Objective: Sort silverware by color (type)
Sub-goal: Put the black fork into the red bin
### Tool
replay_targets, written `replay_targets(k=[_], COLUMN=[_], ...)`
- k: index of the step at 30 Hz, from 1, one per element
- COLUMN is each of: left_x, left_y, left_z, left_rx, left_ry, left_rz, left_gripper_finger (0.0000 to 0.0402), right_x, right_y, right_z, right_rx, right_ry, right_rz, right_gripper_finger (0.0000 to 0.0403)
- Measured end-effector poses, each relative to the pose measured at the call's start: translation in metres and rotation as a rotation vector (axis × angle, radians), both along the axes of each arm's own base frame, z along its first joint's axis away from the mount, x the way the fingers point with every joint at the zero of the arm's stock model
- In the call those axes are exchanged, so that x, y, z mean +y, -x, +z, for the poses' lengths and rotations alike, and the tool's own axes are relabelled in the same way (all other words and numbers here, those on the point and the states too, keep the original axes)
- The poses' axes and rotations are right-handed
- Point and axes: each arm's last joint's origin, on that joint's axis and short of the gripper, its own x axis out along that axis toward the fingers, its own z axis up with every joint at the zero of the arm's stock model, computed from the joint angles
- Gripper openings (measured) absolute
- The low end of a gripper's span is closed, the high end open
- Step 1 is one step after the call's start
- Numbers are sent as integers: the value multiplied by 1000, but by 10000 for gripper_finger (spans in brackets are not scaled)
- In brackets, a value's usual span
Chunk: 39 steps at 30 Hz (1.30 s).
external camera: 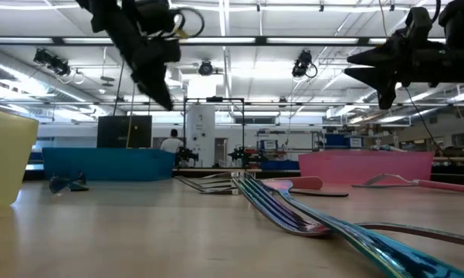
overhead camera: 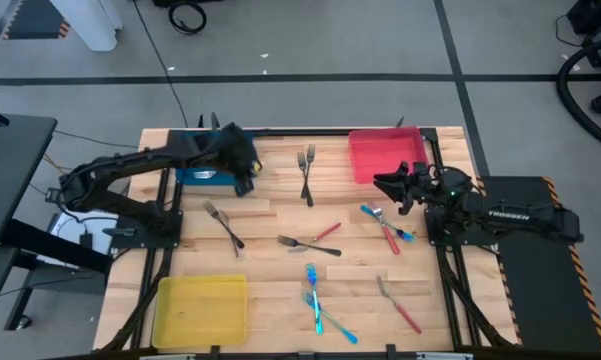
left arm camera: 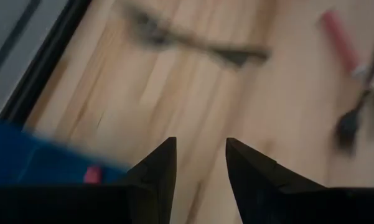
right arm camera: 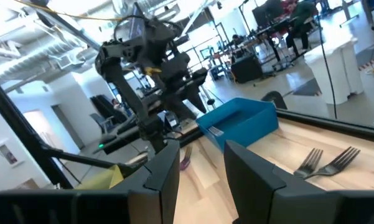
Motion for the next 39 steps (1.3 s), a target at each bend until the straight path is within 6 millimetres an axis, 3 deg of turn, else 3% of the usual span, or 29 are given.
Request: replay_targets(k=[6,17,23,33,39], left_x=[-36,-78,-87,-85,-86], left_y=[-22,-31,-32,-32,-30], left_z=[5,6,6,6,5], left_rx=[-90,-108,-110,-106,-83], left_ry=[-26,-1,-1,-22,-20], left_rz=[-146,-282,-312,-331,-336], left_gripper_finger=[137,137,137,137,137], right_x=[1,2,0,-15,-25], right_y=[-10,-42,-74,-145,-181], right_z=[12,17,24,43,27], right_rx=[34,190,281,412,536], right_ry=[24,19,-2,-57,-185], right_rz=[31,18,-44,-59,-88], right_gripper_finger=[133,133,133,133,133])
